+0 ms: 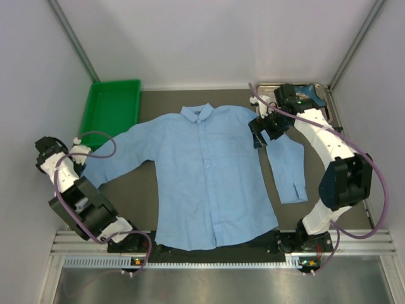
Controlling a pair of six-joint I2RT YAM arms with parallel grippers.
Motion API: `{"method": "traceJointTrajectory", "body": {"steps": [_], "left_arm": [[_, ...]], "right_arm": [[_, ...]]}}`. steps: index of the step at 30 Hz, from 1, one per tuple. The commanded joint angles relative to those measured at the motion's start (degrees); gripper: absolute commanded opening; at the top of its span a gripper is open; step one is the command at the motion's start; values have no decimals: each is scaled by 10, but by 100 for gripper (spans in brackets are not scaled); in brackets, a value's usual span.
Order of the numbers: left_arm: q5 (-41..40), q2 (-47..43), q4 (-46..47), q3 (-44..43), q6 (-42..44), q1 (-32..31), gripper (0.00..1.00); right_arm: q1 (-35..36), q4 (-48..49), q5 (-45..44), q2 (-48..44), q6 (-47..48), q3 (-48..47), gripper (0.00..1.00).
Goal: Pin the brooch onto the clothing
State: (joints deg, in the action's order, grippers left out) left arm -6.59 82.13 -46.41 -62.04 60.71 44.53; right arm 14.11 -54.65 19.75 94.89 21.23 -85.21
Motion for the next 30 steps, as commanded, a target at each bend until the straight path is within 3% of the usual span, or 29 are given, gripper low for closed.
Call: {"method": "traceJointTrajectory", "body": {"steps": [1,3,7,12,19,26,30], "left_arm": [[86,-30,-31,-47,-6,-7,52],[116,-45,-74,-72,-19,-31,62],[158,-72,-118,-88,-87,-125,67],[226,-69,-103,-90,-184,-239,72],[286,-34,-85,-104,-256,-283,74],[285,-26,-75,-104,-272,-293,75],[280,-39,-61,-98,-274,-293,75]], "right_arm": [[-7,-23,-16,-21,21,-17,96],[-16,-39,-22,-30,29,-5,97],[-23,-50,-67,-76,64,59,97],[-24,-49,-124,-149,97,187,94],[-23,-45,-124,-207,155,324,92],[46,7,-137,-148,105,366,90],[75,48,-194,-96,80,393,88]]}}
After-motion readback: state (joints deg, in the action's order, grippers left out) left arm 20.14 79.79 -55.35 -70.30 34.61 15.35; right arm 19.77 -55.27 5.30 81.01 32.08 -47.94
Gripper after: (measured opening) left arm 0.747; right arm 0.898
